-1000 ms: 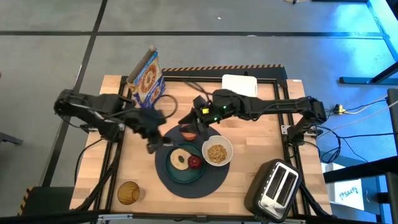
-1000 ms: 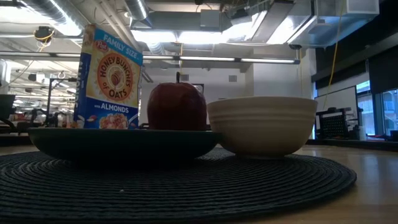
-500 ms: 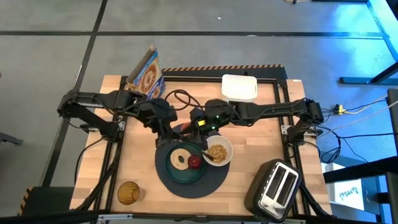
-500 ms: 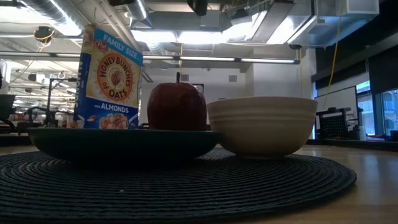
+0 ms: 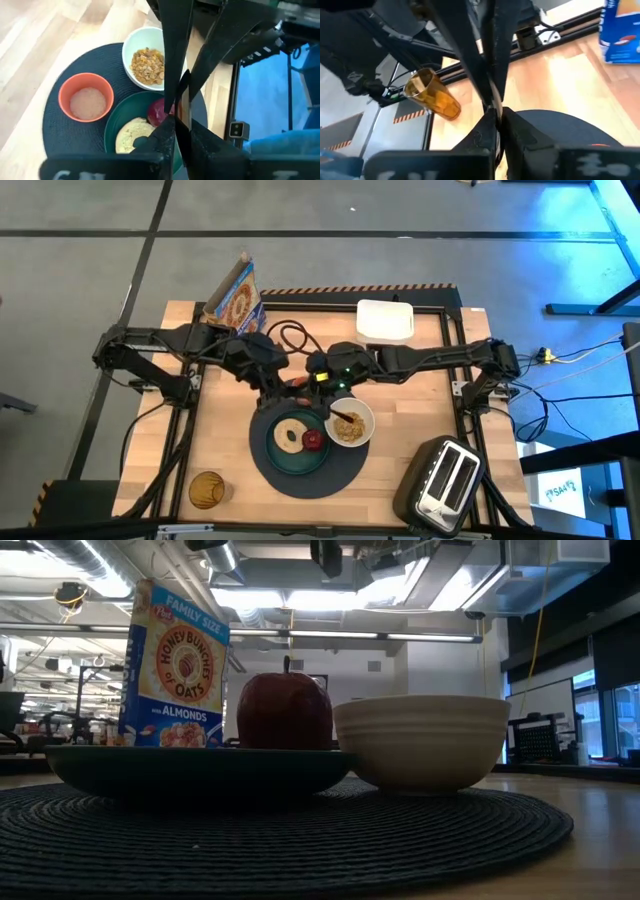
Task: Arrange a breakfast setting
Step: Put the spoon on the placemat to the left of the plate
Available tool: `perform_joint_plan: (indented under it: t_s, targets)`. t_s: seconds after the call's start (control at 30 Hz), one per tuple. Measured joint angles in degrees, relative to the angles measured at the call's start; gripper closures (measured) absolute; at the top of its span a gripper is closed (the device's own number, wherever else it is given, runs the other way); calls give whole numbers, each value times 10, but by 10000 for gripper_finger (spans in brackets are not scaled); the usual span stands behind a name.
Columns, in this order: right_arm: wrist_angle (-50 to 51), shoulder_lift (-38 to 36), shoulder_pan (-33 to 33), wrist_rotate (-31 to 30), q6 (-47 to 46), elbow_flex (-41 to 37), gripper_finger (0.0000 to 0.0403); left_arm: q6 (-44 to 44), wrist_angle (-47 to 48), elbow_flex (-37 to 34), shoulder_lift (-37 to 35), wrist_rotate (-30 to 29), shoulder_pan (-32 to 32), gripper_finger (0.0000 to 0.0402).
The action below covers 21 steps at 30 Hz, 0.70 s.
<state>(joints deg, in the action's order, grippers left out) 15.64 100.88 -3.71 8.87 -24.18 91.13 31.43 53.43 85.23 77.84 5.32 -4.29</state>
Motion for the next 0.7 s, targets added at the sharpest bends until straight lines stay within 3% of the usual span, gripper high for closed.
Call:
perform_joint_plan:
  t_s: [0.2,0.43,0.57,0.7]
  targets:
    - [1,-9,-2,-96,-40,0,399,20,20,0,-22,-43,0,333]
    - [-96,-33,12,-276,-102,-1,401,40,18,0,-89,-193,-12,271]
    - [-220,-33,17,-286,-99,-1,401,13,-16,1,-97,-255,-26,256]
    - [-307,-29,18,-272,-81,0,402,-36,-86,0,-88,-275,-29,254]
